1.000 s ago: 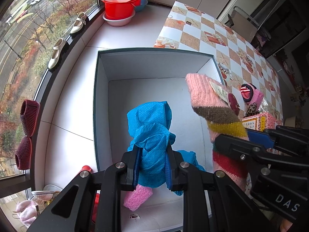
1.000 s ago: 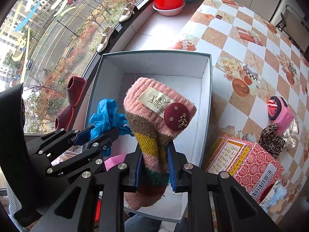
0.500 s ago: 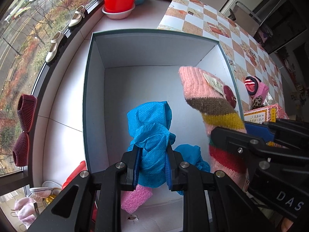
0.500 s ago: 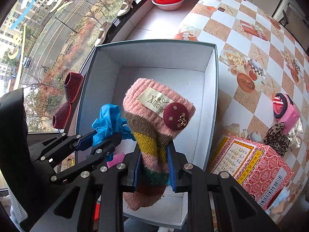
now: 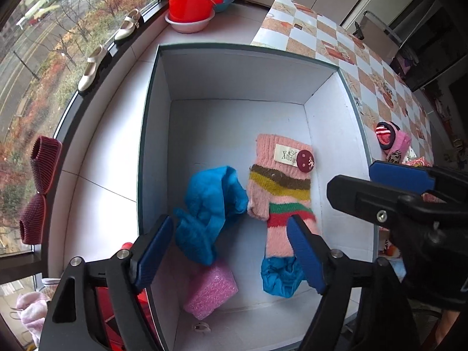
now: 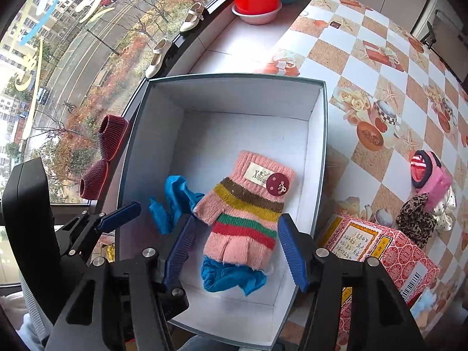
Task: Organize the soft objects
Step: 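Open both tools to drop the glove and blue cloth into the box, then move both tools away from the box toward the pile on the table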
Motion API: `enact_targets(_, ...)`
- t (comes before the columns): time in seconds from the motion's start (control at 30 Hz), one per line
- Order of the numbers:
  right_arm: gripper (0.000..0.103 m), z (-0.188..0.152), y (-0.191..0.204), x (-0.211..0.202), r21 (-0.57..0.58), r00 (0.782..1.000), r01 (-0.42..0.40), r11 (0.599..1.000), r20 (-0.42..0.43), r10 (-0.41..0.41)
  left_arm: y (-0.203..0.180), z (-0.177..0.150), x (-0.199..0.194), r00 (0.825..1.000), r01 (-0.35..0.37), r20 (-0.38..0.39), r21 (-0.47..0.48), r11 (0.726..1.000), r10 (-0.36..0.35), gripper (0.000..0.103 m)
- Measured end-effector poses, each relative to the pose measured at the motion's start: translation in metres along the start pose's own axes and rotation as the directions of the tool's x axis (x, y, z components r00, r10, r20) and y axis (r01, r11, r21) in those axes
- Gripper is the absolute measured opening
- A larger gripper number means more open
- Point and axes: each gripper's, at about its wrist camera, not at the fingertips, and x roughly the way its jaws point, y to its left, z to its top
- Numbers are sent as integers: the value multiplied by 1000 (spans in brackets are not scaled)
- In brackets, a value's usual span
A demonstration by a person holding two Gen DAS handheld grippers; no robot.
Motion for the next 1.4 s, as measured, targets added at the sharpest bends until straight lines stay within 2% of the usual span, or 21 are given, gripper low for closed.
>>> enact_targets(0.03,79,0,0,-1,0,1000,0,1000,3,0,-1,0,-2,1000,-5,7,5,1000,5,93)
enact_targets(0.07,88,0,0,-5,0,1000,2,1000,13,-2,-2,-1,-3,1000,-7,13,5,1000,7,101)
enact_targets(0.1,94,0,0,-7,0,1000,4,1000,21,-4,-1,-1,-4,1000,-2,18,-1,1000,2,103)
enact_targets(0.2,94,0,0,-18,2,999,-2,1000,47,2,3,1,-9,1000,11,26,-25,1000,-11,103)
enact_targets(0.3,103,0,-1,-28,5,998,10,1000,70,-10,3,3,-16,999,19,36,-39,999,-18,103)
enact_targets(0.53,103,-3,-5,-51,37,994,-26,999,109,22,-4,4,-34,999,-8,54,-13,1000,9,103)
enact_targets(0.7,103,-7,-10,-71,57,992,-43,997,123,36,-14,6,-48,998,22,52,7,1000,-22,103)
enact_targets(0.8,103,-9,-17,-86,81,987,-66,994,150,54,-21,7,-54,998,10,55,14,1000,-11,103)
enact_targets(1.0,103,-16,-31,-113,112,977,-93,989,202,69,-30,15,-67,998,52,33,-13,999,-52,103)
enact_targets(1.2,103,-28,-60,-127,196,967,-149,969,235,101,-49,23,-81,994,106,28,-13,994,-106,103)
enact_targets(1.4,103,-52,-99,-149,267,954,-179,947,281,101,-82,26,-90,990,140,10,34,990,-140,103)
